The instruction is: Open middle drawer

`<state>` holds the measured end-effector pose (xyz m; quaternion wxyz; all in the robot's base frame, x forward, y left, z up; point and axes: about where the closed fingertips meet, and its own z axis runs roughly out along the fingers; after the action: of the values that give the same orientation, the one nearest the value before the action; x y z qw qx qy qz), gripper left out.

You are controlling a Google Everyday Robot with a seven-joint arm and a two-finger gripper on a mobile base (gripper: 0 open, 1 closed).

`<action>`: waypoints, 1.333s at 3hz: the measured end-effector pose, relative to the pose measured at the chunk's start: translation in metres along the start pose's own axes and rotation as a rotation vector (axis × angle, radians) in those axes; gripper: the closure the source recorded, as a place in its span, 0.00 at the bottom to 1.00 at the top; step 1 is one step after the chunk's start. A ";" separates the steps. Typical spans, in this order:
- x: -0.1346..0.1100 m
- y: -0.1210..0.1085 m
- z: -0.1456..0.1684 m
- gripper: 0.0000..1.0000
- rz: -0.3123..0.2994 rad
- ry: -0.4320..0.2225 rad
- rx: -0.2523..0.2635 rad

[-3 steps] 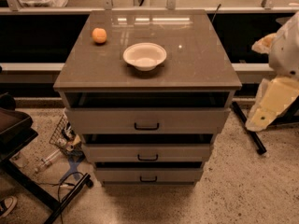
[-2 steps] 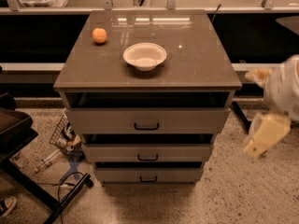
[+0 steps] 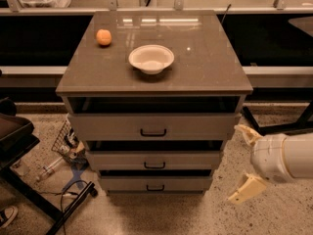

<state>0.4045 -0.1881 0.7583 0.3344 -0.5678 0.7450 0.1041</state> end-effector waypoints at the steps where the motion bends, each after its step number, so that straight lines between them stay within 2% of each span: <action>1: 0.006 -0.020 0.009 0.00 -0.067 -0.023 0.089; 2: 0.006 -0.021 0.009 0.00 -0.073 -0.021 0.094; 3: 0.011 -0.018 0.032 0.00 -0.064 -0.030 0.090; 4: 0.032 -0.005 0.094 0.00 -0.051 -0.076 0.075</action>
Offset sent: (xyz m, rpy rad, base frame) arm 0.0197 -0.0058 -0.0074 -0.0109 -0.1077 0.0000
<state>0.4403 -0.1638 0.6689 0.3859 -0.5693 0.7205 0.0892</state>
